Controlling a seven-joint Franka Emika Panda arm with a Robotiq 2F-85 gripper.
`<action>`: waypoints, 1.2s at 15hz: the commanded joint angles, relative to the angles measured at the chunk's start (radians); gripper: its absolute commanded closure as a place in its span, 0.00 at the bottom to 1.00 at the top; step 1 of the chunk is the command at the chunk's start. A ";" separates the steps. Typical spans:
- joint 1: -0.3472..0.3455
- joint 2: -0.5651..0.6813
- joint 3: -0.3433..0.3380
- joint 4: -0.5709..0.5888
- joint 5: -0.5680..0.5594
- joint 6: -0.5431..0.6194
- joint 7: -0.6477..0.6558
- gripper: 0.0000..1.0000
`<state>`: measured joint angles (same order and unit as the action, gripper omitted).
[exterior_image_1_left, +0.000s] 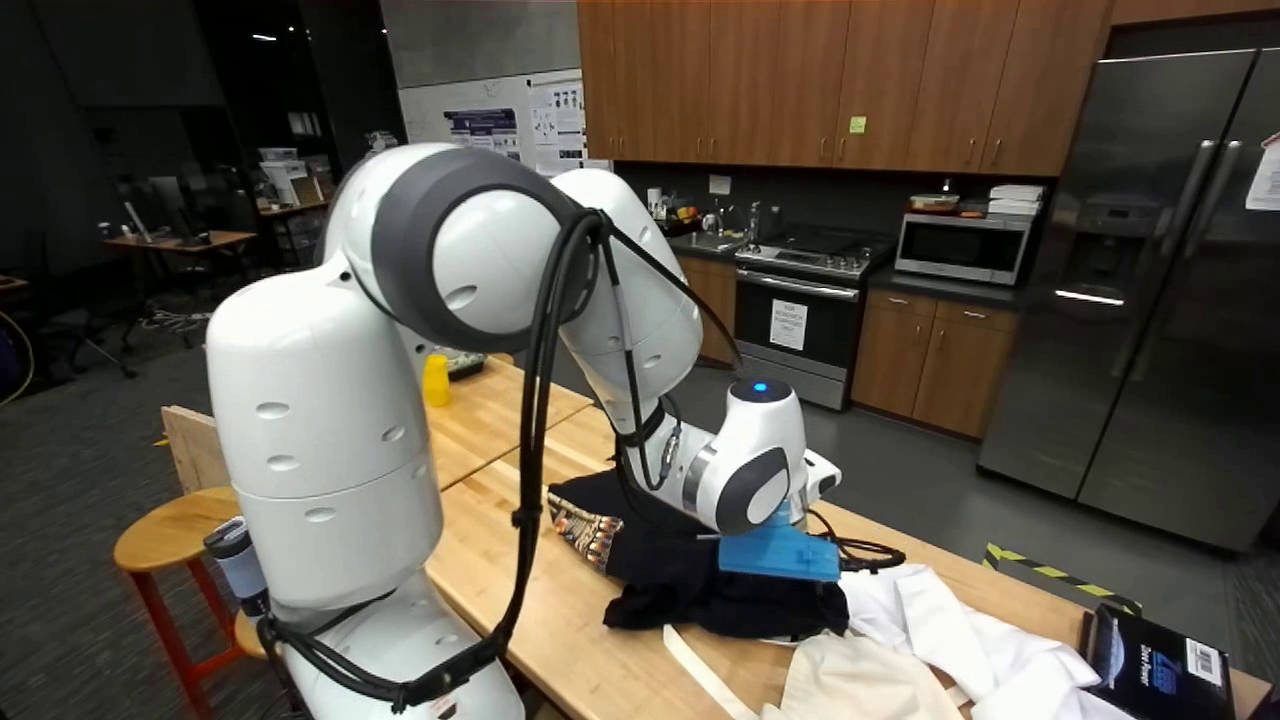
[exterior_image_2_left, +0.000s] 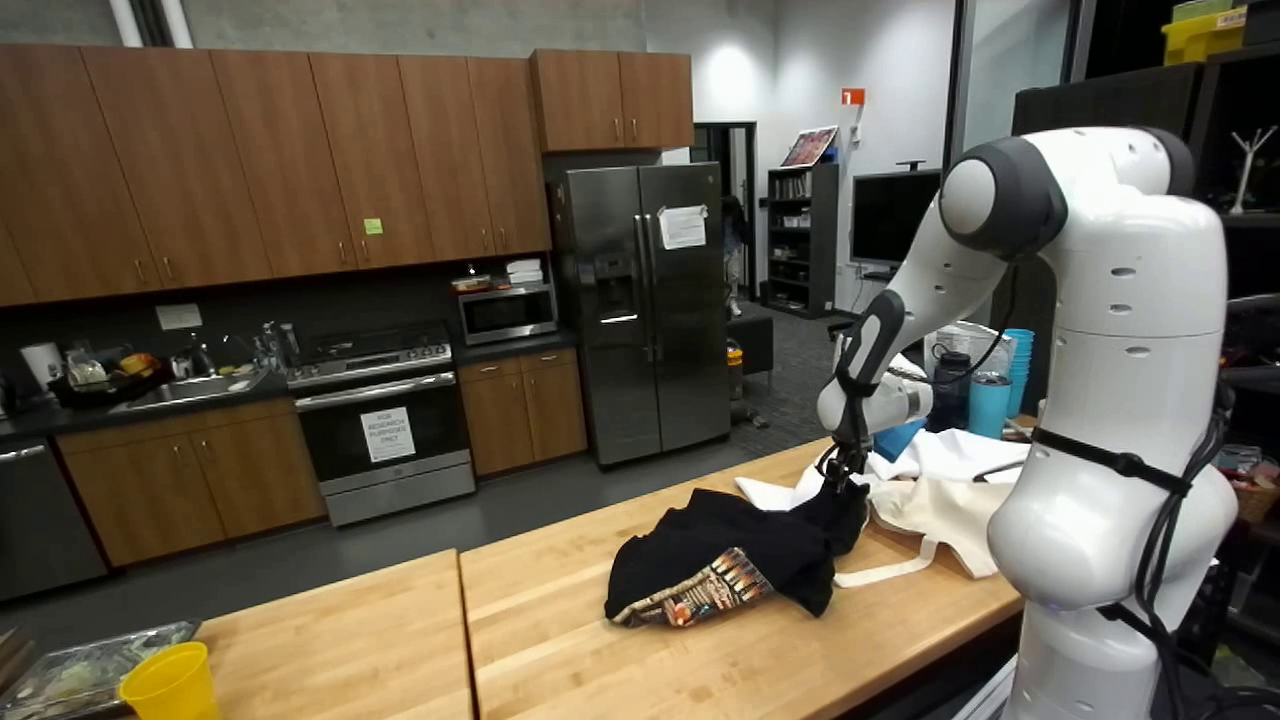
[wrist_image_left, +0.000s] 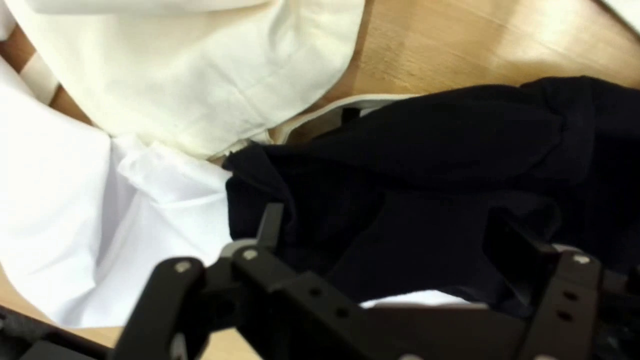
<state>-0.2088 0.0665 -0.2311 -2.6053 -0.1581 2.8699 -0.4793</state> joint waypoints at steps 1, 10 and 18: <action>-0.011 0.057 -0.007 0.003 -0.006 0.116 0.151 0.00; 0.030 0.132 0.006 0.038 0.057 0.203 0.394 0.32; 0.021 0.132 0.054 0.041 0.154 0.188 0.432 0.94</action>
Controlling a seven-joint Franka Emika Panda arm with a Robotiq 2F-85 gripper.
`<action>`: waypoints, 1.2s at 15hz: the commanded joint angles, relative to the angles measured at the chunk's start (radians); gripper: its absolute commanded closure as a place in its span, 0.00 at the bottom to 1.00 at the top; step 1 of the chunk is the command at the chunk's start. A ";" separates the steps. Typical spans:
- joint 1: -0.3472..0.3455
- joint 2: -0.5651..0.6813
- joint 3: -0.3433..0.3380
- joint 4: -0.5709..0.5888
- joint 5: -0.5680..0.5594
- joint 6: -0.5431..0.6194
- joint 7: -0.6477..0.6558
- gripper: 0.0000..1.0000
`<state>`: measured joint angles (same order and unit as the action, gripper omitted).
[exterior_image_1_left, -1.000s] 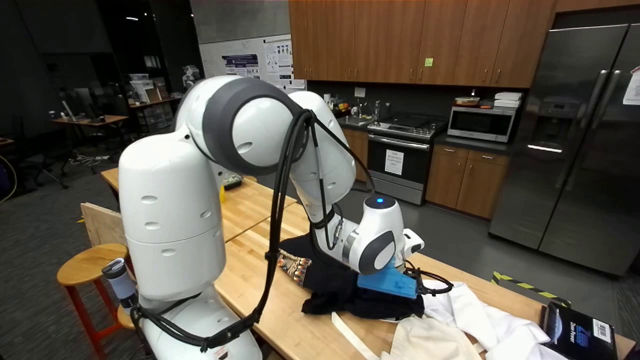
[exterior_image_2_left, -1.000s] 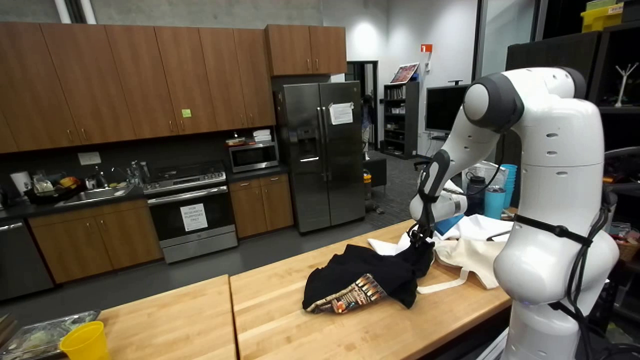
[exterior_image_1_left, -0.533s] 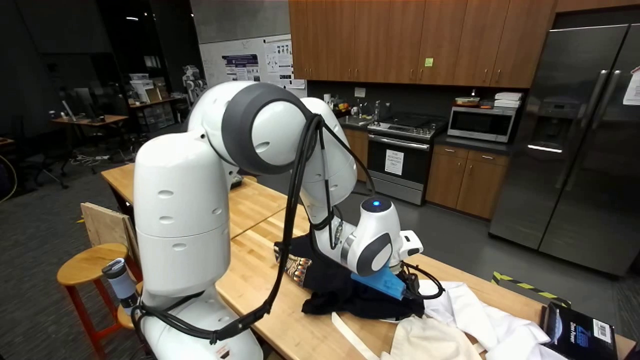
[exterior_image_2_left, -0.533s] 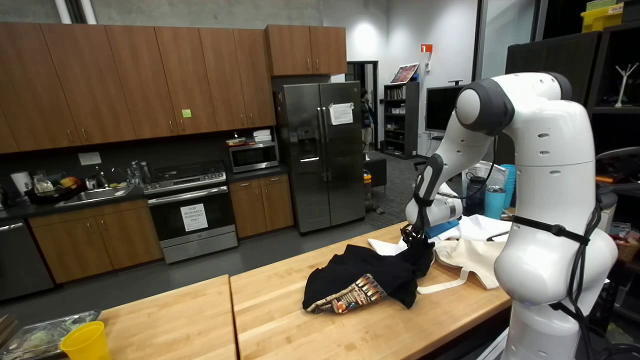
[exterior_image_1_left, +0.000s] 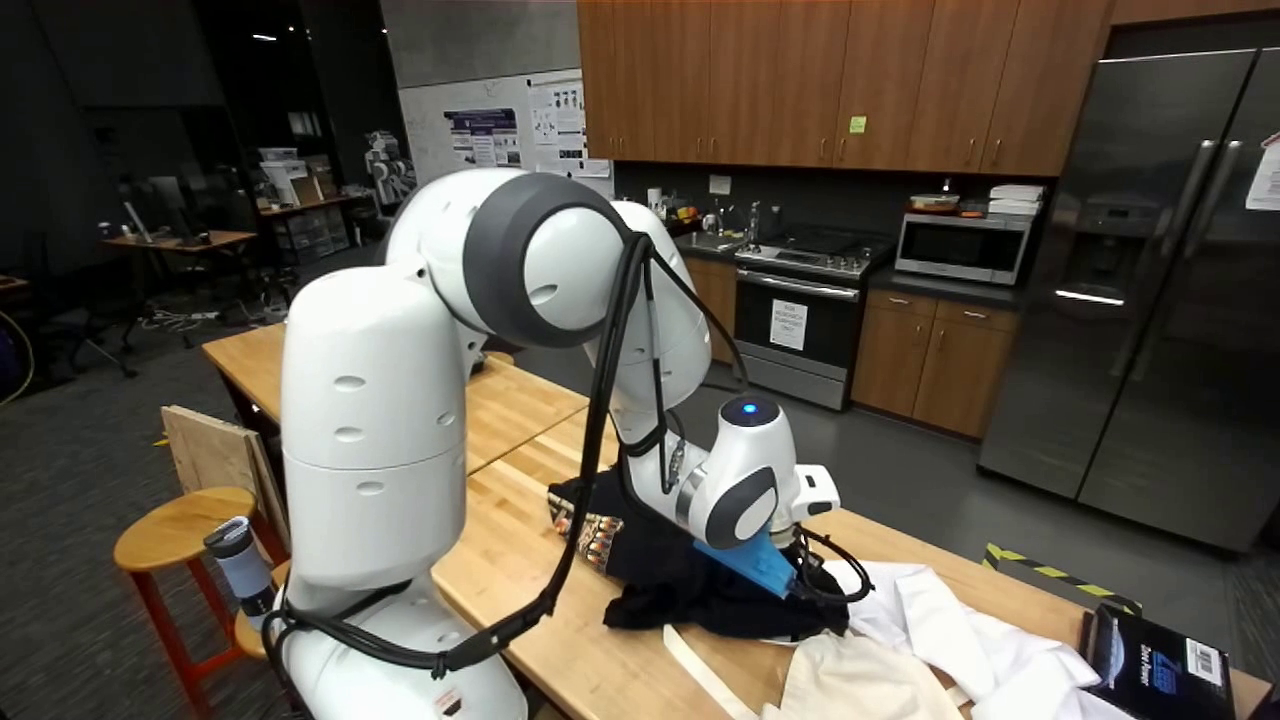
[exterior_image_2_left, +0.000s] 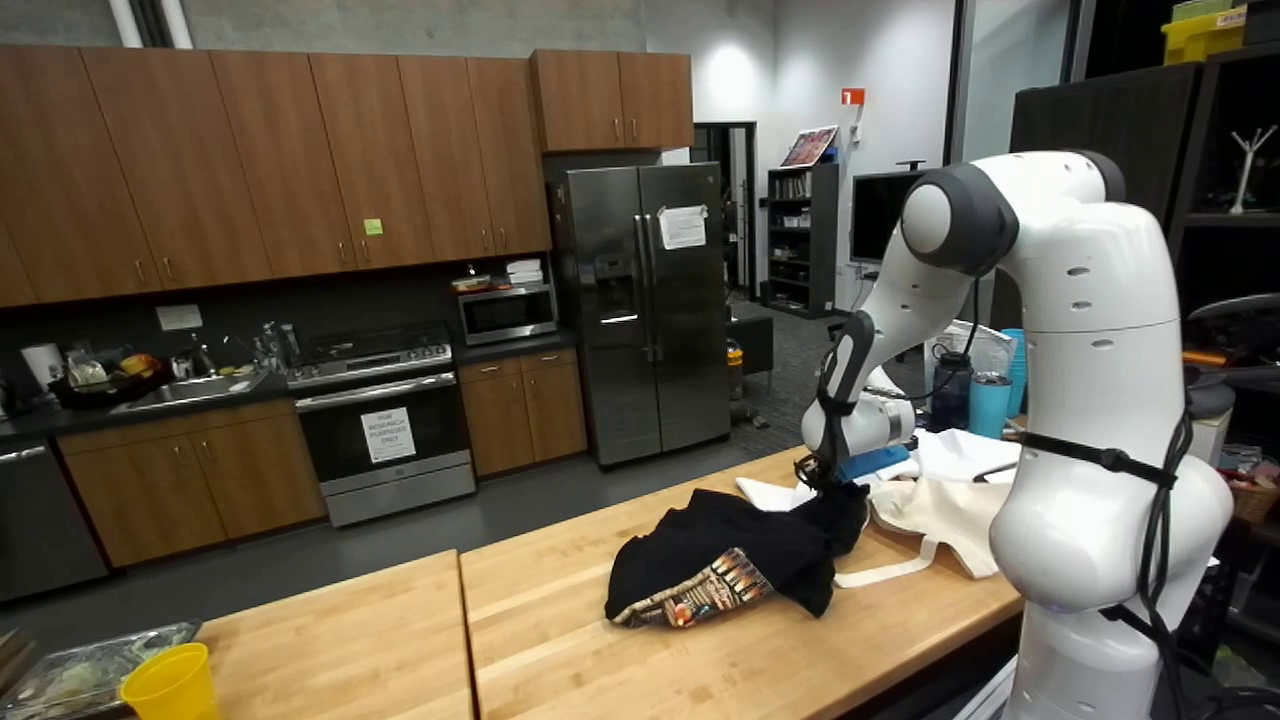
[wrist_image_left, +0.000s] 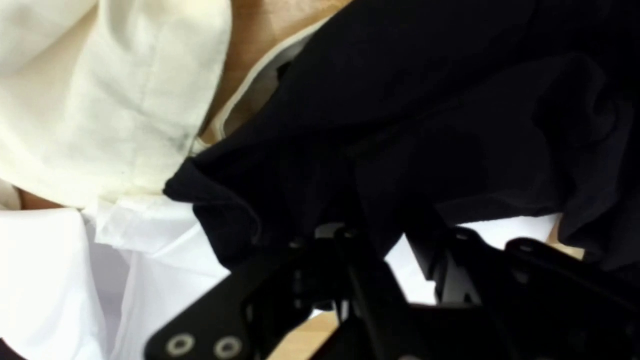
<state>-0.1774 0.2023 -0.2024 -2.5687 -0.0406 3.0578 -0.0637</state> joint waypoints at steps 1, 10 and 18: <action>-0.009 -0.007 0.033 0.006 0.049 -0.005 0.017 0.99; 0.022 -0.322 0.094 0.027 0.077 -0.416 0.003 1.00; 0.145 -0.570 0.197 0.163 -0.038 -0.647 -0.016 1.00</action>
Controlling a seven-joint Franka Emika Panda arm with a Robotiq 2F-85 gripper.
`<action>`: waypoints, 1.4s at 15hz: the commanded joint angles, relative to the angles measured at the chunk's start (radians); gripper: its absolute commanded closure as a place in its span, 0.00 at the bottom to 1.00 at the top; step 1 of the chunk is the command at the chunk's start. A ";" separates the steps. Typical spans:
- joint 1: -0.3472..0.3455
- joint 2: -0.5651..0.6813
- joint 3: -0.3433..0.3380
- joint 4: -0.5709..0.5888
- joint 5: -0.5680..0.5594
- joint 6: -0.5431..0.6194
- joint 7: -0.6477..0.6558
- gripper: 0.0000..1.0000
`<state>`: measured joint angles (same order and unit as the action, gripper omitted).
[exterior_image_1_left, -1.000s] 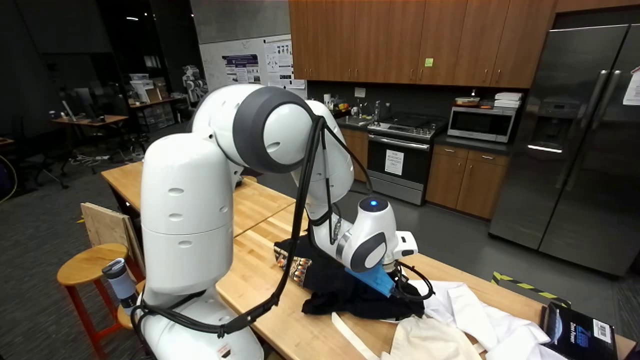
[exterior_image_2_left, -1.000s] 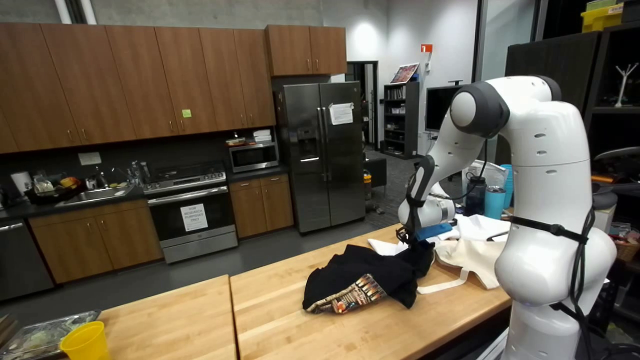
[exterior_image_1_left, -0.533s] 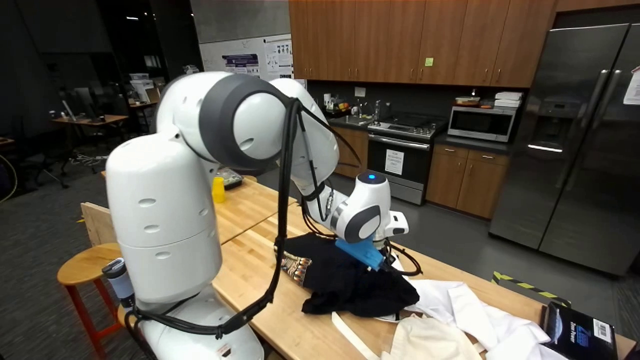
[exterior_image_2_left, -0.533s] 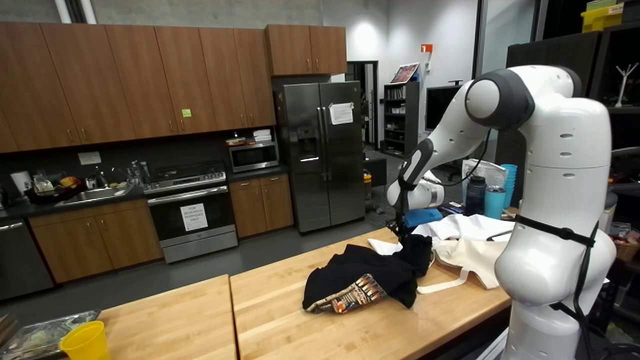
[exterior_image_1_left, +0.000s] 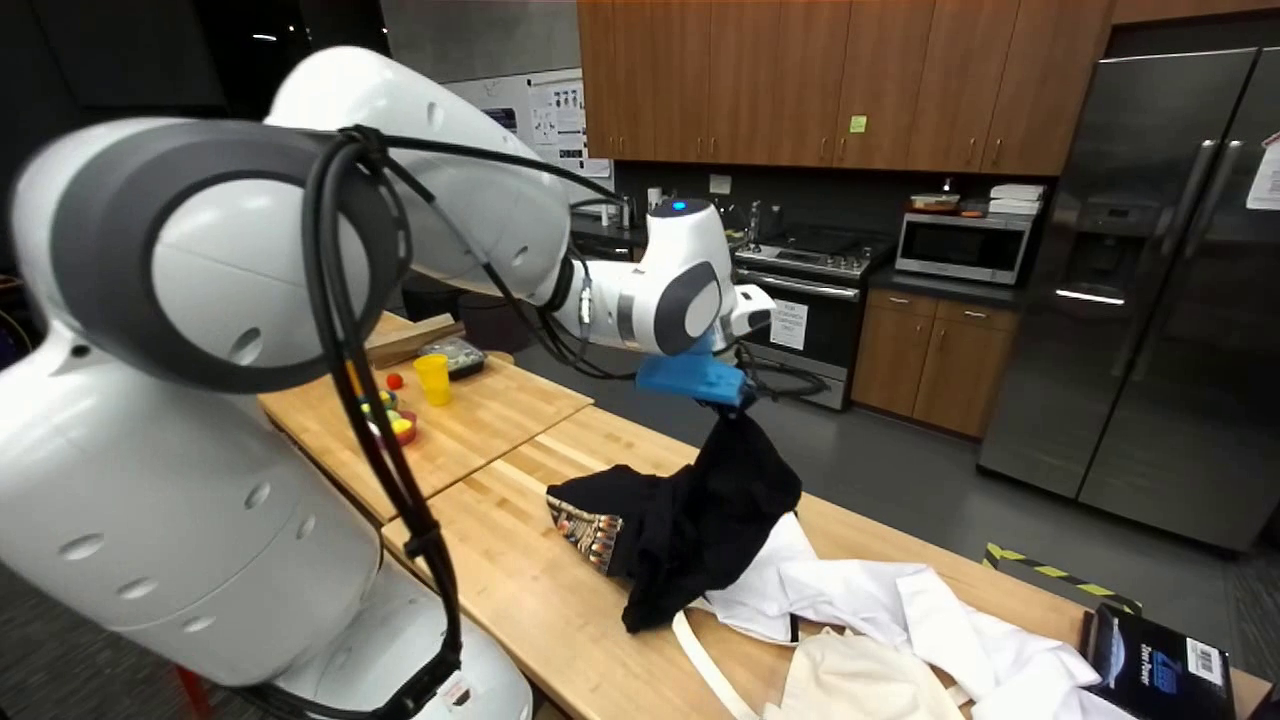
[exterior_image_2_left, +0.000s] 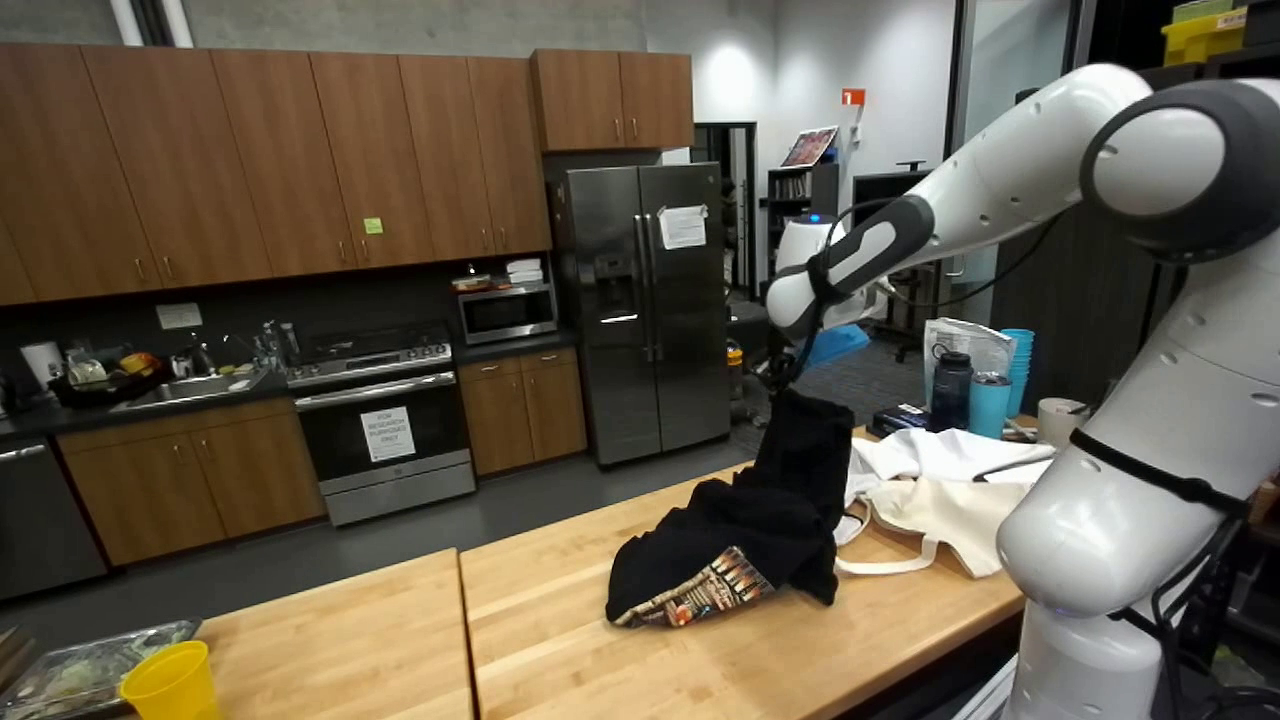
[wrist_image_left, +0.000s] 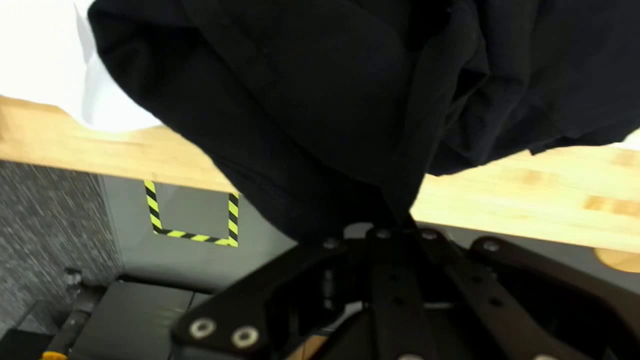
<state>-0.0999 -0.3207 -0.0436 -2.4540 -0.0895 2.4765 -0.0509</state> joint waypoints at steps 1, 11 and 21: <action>0.108 -0.038 0.059 0.071 0.031 -0.082 -0.044 1.00; 0.355 0.356 0.246 0.397 0.141 -0.199 -0.187 1.00; 0.352 0.515 0.290 0.461 0.086 -0.172 -0.196 0.74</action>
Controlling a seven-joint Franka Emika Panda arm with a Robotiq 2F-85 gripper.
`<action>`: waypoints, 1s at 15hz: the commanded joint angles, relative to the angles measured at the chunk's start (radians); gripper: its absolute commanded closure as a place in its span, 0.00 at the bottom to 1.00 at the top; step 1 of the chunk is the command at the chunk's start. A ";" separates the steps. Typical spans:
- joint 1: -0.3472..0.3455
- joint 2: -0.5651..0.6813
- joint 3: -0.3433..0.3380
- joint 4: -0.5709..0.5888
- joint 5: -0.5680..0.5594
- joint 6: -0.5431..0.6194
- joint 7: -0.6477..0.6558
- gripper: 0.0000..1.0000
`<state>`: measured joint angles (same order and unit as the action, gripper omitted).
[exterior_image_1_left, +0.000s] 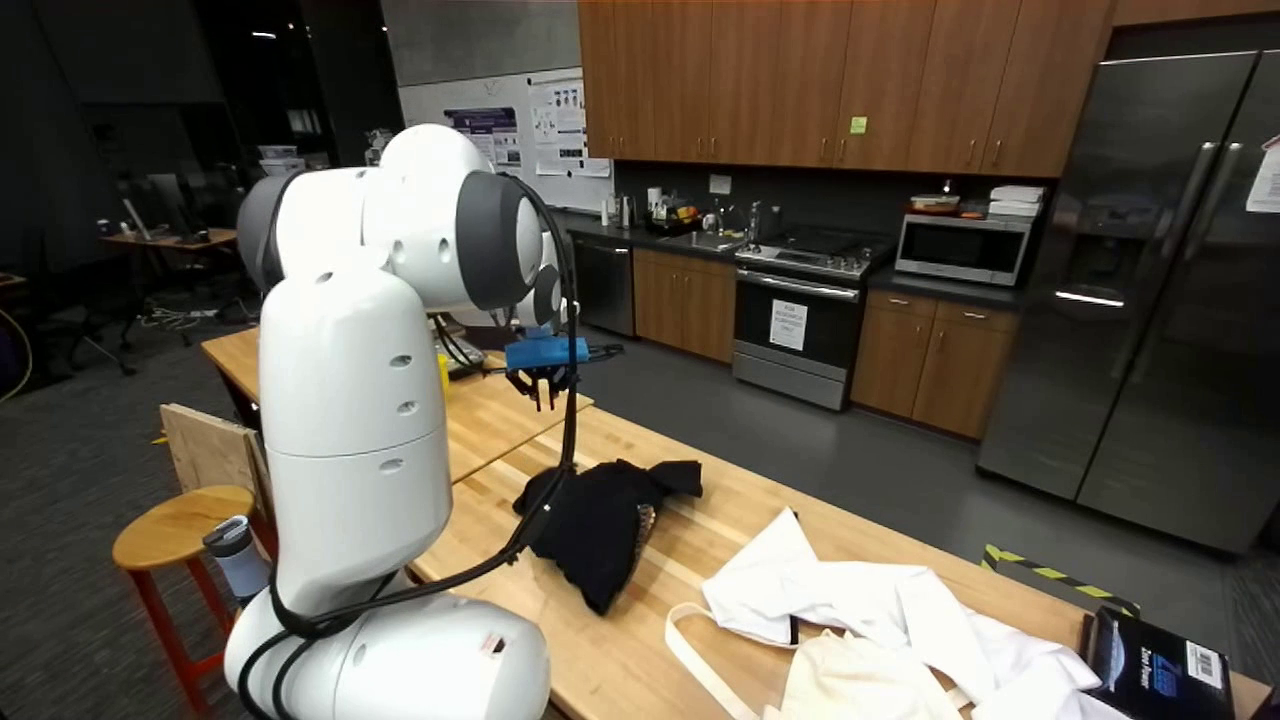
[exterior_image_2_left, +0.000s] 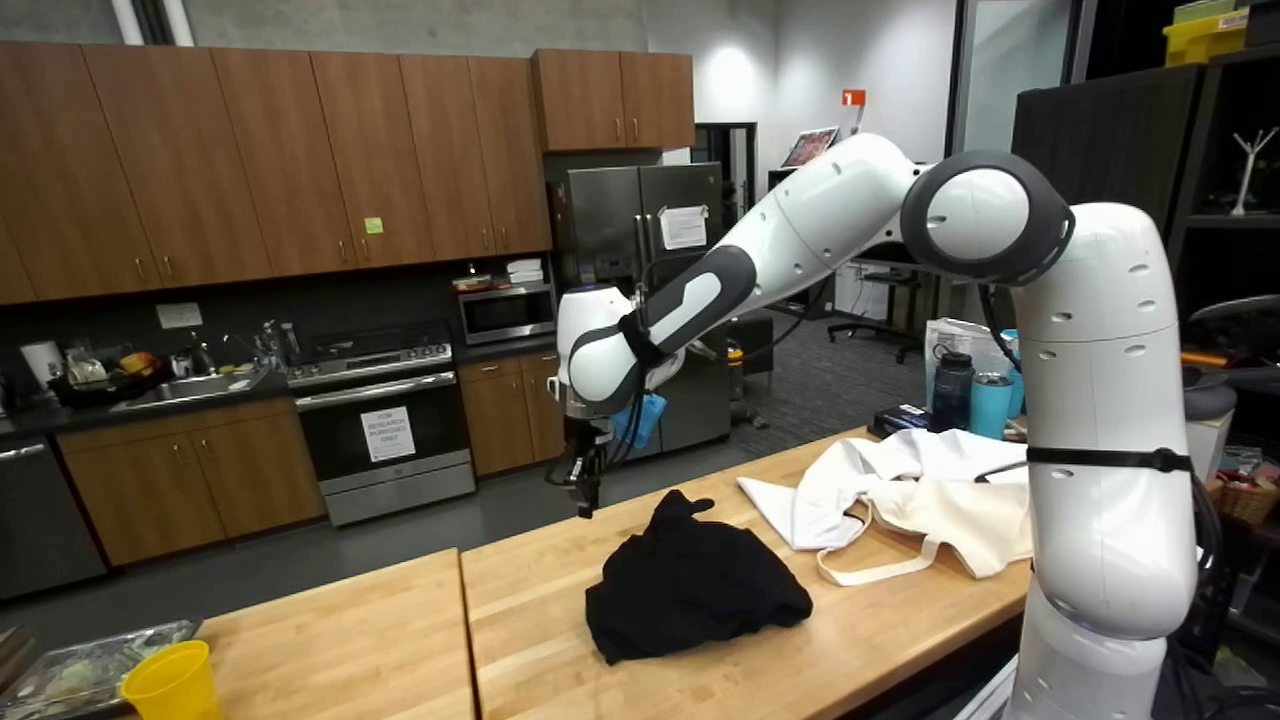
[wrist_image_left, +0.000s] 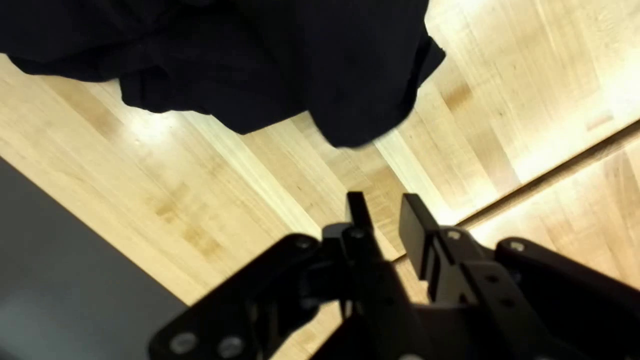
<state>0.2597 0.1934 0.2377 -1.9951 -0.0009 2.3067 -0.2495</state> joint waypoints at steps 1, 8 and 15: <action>-0.008 -0.003 0.009 0.002 -0.003 -0.002 0.003 0.72; -0.070 -0.112 -0.031 -0.194 0.034 0.101 0.018 0.31; -0.145 -0.268 -0.080 -0.487 0.131 0.246 -0.140 0.00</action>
<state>0.1222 0.0357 0.1665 -2.3676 0.0645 2.5295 -0.2903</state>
